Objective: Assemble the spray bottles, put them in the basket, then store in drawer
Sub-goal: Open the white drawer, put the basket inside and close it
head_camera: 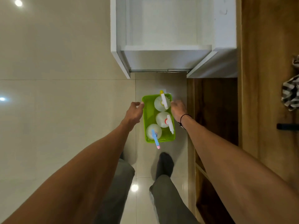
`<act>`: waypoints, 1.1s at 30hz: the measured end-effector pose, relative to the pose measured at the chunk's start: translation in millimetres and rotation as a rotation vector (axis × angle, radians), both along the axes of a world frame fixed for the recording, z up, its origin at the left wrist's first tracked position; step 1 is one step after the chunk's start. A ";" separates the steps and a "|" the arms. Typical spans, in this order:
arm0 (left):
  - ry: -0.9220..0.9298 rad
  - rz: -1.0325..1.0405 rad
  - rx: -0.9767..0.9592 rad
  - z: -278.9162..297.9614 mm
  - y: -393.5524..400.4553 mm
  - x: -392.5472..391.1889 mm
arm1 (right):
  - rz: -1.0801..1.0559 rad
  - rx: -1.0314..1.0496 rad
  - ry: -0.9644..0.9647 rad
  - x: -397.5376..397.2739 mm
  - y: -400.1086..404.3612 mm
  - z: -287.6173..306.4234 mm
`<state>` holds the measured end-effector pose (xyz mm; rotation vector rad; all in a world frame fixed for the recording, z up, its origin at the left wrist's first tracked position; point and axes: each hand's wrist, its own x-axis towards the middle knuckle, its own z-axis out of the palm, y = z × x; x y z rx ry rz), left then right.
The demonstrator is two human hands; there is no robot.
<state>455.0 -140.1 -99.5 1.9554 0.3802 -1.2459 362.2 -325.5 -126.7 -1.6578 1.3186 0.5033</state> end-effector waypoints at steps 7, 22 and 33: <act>0.156 -0.062 0.044 -66.0 4.6 -39.3 | -0.049 0.154 0.058 -30.4 0.3 -65.3; 0.185 0.044 -0.010 18.7 -7.7 -46.3 | -0.101 0.179 -0.048 -27.7 4.0 22.5; 0.043 0.049 0.032 198.3 15.7 -44.0 | -0.058 0.258 -0.085 -19.2 18.4 220.4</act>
